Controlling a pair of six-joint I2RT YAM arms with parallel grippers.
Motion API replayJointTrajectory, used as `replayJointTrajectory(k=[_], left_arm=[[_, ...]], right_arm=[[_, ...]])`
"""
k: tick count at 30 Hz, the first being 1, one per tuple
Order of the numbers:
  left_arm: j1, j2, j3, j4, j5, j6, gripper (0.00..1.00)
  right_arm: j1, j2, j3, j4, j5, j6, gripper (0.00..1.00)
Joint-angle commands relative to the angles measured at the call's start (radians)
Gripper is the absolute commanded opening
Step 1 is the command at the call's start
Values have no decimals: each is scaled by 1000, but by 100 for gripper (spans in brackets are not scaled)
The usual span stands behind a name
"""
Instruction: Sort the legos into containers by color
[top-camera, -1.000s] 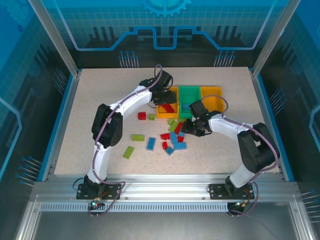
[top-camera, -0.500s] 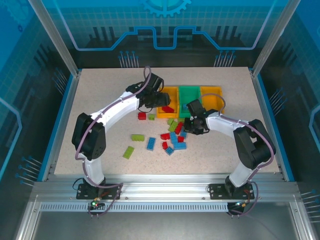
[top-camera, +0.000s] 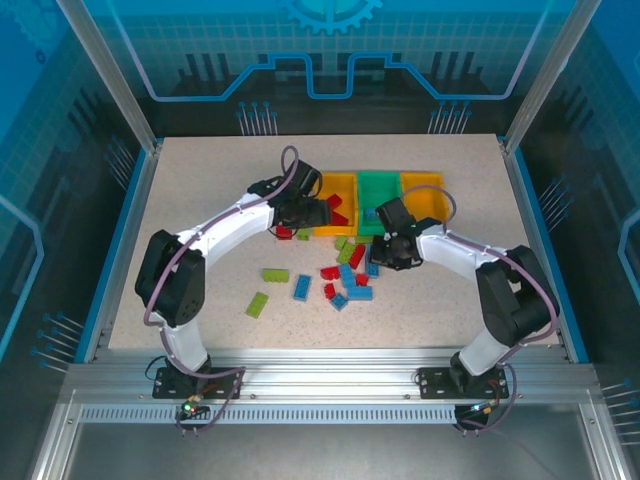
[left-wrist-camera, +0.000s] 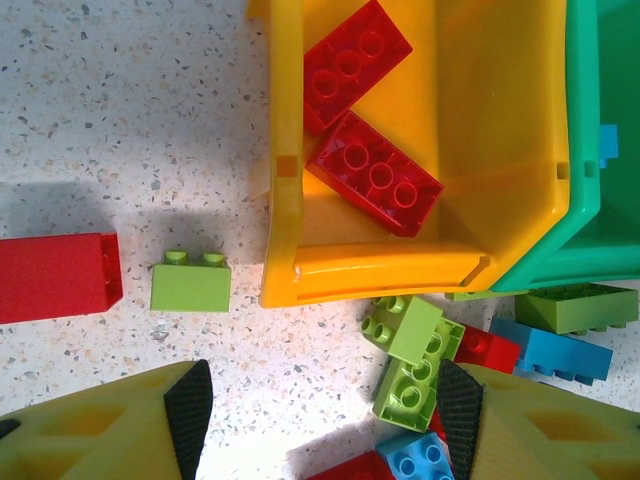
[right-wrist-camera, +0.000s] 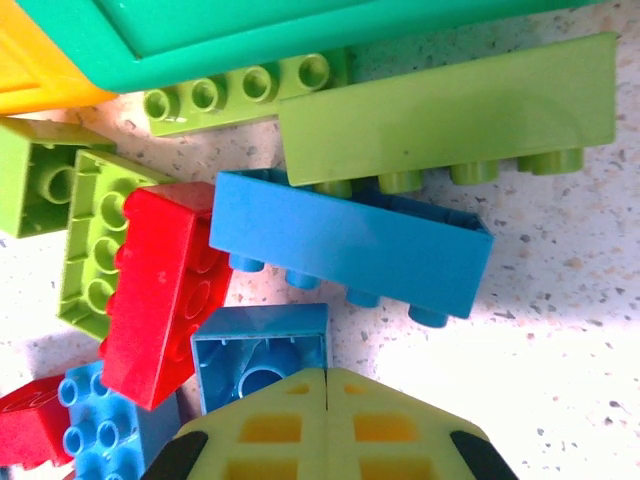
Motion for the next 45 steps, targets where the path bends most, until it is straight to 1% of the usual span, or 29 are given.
replayJointTrajectory(k=[1,6,12,17,22,28,32,36,40,43,44,45], left_arm=[[6,-45,-32,8,-21,-24,65],[7,-68,-88,0,-30,-22,65],[7,-110,-170,-7,-51,-31,66],[6,-134,-224,-2,-46,-45,66],[4,-152,-266,5,-36,-59,67],[-12,-147,-279,-3,-23,-84,67],[-16,-149,-296,-12,-30,-85,68],[-17,-146,-295,-21,-37,-78,69],[-15,-128,-271,-35,-54,-70,71],[-6,-115,-245,-53,-87,-73,74],[6,-113,-240,-54,-89,-74,74],[17,-112,-236,-54,-89,-76,74]], right_arm=[[-6,-53,46,-58,6,-8,1],[-43,-69,118,-89,-9,-34,1],[-112,-30,222,-93,-29,-75,1],[-167,70,327,-91,-25,-104,1],[-204,210,458,-104,-8,-129,1],[-213,344,598,-134,11,-156,2],[-214,403,675,-172,15,-170,5],[-213,411,696,-186,0,-169,16],[-210,376,672,-175,-24,-161,31],[-206,345,655,-173,-28,-164,52],[-206,334,651,-174,-31,-165,58],[-203,323,646,-175,-35,-167,60]])
